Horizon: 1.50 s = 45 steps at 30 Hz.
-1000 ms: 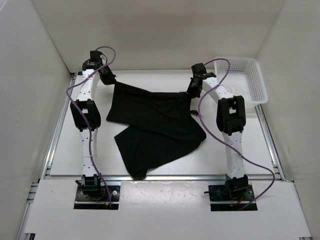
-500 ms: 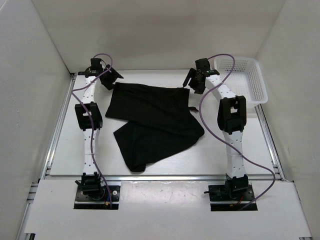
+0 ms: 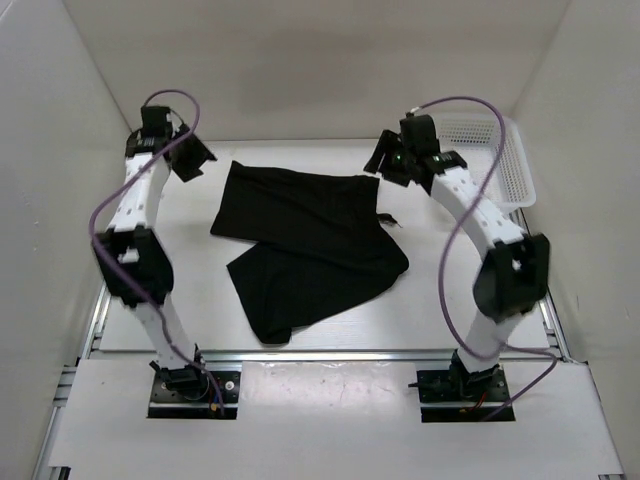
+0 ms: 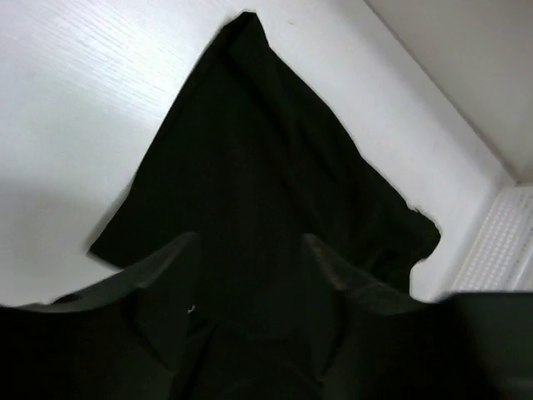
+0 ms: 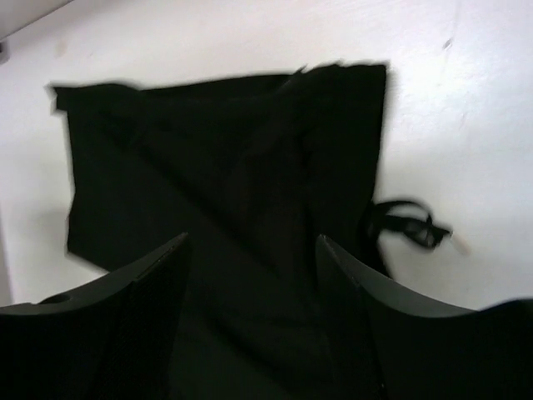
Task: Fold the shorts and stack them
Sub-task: Fold the shorts
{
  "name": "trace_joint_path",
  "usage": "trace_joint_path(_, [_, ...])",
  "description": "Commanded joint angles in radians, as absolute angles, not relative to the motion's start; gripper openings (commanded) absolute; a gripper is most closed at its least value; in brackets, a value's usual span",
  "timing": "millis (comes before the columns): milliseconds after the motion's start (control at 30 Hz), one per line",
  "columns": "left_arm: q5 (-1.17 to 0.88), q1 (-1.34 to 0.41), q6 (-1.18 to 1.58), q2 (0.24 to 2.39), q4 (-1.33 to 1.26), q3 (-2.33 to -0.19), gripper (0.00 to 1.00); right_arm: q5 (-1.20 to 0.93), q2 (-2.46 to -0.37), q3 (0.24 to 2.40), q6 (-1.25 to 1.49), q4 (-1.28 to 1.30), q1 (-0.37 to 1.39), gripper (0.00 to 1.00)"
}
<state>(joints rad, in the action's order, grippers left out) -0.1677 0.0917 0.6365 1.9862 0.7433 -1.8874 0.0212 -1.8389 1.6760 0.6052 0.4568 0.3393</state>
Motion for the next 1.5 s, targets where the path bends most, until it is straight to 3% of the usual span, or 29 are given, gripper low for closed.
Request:
trace_joint_path(0, [-0.167,0.058,0.575,1.732,0.782,-1.551,0.59,0.040,-1.633,1.489,0.601,0.445,0.357,0.65])
trace_joint_path(33, [-0.204,0.048,0.575,1.648,0.796,-1.469,0.49,0.029,-1.596,1.371,0.610,0.460,0.357,0.65])
trace_joint_path(67, [-0.228,0.035,0.575,1.607,0.796,-1.391,0.47,0.011,-1.560,1.311,0.620,0.471,0.357,0.65])
trace_joint_path(167, [-0.284,-0.032,0.587,1.469,0.807,-1.125,0.48,-0.040,-1.459,1.116,0.629,0.523,0.348,0.65])
trace_joint_path(333, [-0.325,-0.147,0.667,1.298,0.825,-0.826,0.74,-0.089,-1.296,0.904,0.667,0.534,0.325,0.73])
trace_joint_path(500, [-0.325,-0.204,0.730,1.229,0.825,-0.689,0.78,-0.149,-1.275,0.841,0.698,0.506,0.260,0.74])
trace_joint_path(833, [-0.294,-0.256,0.767,1.373,0.758,-0.653,0.82,-0.310,-1.477,0.764,0.738,0.265,0.167,0.62])
trace_joint_path(967, [-0.281,-0.284,0.788,1.394,0.749,-0.664,0.68,-0.290,-1.511,0.793,0.727,0.236,0.167,0.47])
trace_joint_path(1000, [-0.281,-0.284,0.788,1.394,0.749,-0.675,0.43,-0.290,-1.525,0.802,0.713,0.236,0.167,0.32])
trace_joint_path(1067, [-0.272,-0.284,0.779,1.394,0.749,-0.692,0.10,-0.290,-1.536,0.811,0.713,0.247,0.167,0.16])
trace_joint_path(1100, [-0.272,-0.284,0.770,1.394,0.761,-0.715,0.10,-0.279,-1.536,0.836,0.713,0.247,0.167,0.00])
trace_joint_path(1200, [-0.223,-0.239,0.756,1.339,0.831,-0.776,0.10,-0.261,-1.536,0.857,0.704,0.287,0.167,0.00])
trace_joint_path(1333, [-0.089,-0.206,0.710,1.249,1.011,-1.031,0.10,-0.213,-1.453,0.897,0.704,0.356,0.167,0.00])
trace_joint_path(1467, [-0.089,-0.183,0.654,1.334,1.052,-1.224,0.10,-0.201,-1.430,0.920,0.704,0.365,0.167,0.00])
